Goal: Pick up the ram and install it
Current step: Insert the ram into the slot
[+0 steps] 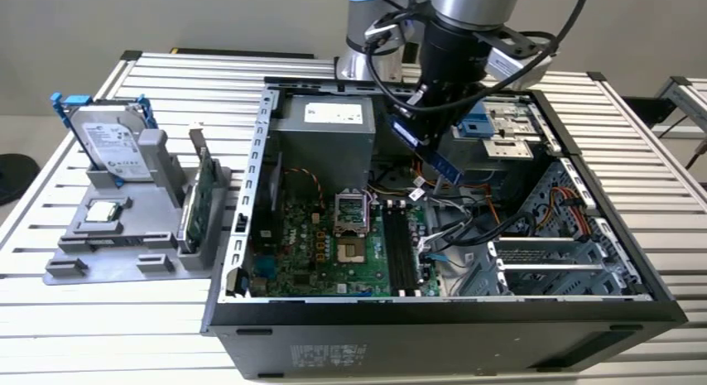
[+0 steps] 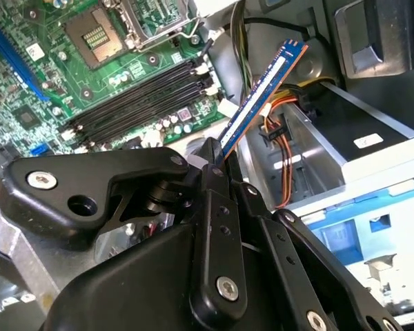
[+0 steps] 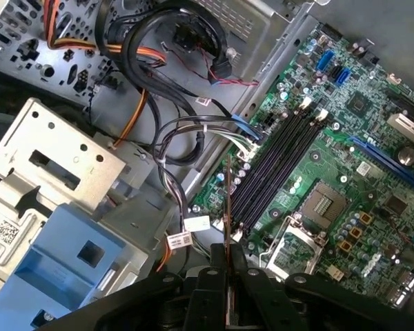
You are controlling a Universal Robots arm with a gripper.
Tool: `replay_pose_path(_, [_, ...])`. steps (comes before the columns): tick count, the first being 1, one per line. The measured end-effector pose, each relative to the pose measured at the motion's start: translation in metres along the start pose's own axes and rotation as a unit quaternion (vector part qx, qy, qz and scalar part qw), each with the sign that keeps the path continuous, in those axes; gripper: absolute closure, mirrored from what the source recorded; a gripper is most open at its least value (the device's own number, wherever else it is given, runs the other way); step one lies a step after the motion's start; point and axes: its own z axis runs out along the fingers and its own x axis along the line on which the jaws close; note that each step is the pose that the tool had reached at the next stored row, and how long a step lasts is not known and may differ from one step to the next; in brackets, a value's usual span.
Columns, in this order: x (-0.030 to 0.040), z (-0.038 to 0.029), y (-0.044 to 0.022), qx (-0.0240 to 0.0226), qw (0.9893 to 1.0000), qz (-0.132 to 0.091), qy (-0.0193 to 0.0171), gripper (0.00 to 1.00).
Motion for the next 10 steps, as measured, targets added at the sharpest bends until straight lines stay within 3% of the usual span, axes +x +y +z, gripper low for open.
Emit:
replay_pose_path(4, [0.0001,0.0024,-0.0001,0.0008,0.9996,0.030,-0.0007,1.00])
replay_pose_path(10, [0.0002,0.0063,-0.0002,0.0018,0.9975,0.070,-0.0017,1.00])
